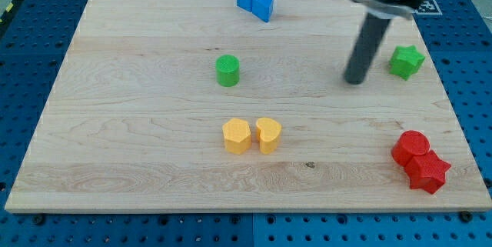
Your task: Point your arm to the green circle
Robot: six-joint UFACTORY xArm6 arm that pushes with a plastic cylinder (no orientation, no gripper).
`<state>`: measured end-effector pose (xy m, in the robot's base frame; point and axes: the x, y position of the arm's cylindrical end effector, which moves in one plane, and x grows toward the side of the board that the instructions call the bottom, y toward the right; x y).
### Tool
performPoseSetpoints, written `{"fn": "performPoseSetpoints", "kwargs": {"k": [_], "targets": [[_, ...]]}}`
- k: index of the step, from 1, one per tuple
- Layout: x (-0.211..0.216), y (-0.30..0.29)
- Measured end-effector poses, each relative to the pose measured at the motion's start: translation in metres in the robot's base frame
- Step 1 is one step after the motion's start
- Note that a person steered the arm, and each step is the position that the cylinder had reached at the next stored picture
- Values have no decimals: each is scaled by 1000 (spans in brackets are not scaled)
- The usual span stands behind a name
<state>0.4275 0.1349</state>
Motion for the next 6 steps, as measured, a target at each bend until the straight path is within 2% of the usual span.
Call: {"fn": "performPoseSetpoints", "kwargs": {"k": [2, 4, 6], "targets": [[-50, -111], [-48, -285], [-33, -292]]}}
